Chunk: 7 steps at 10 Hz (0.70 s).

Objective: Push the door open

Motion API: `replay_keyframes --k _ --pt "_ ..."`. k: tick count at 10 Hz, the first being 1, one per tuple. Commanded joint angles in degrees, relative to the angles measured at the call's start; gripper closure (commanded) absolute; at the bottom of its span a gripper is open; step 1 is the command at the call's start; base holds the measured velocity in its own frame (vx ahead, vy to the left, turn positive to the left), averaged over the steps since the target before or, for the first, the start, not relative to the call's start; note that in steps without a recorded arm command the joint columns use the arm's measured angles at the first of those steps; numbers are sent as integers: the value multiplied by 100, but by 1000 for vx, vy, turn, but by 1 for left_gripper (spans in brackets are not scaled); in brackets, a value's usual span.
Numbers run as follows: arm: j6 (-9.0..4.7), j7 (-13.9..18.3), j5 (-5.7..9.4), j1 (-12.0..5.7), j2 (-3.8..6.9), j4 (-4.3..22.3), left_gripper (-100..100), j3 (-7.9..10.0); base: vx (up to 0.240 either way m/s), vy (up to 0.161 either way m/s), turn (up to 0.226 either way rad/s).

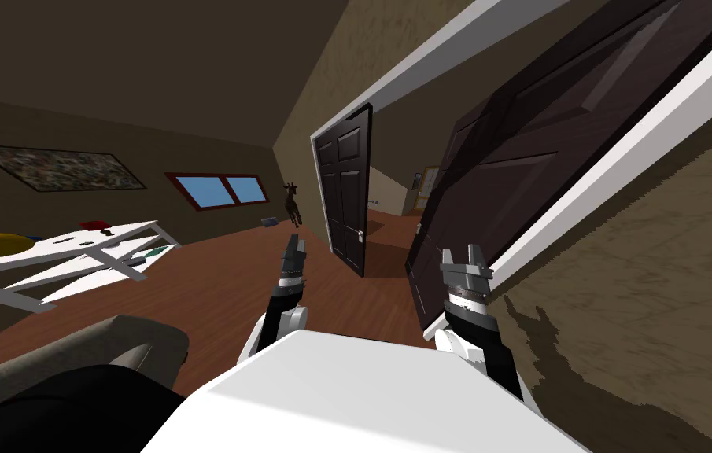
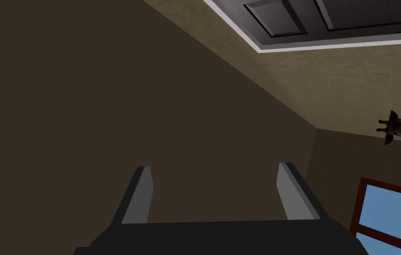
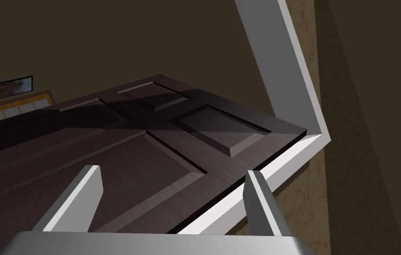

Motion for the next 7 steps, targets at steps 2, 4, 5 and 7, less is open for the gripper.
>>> replay_keyframes --k 2,4,5,7 --pt "-41 32 4 -68 77 234 -100 -56 89 -22 -61" --pt "-99 77 10 -165 168 566 -100 -135 119 72 -85" --pt "-116 91 12 -194 193 666 -100 -158 129 87 -76" --pt "-156 121 16 -260 245 893 -100 -212 127 63 -66"
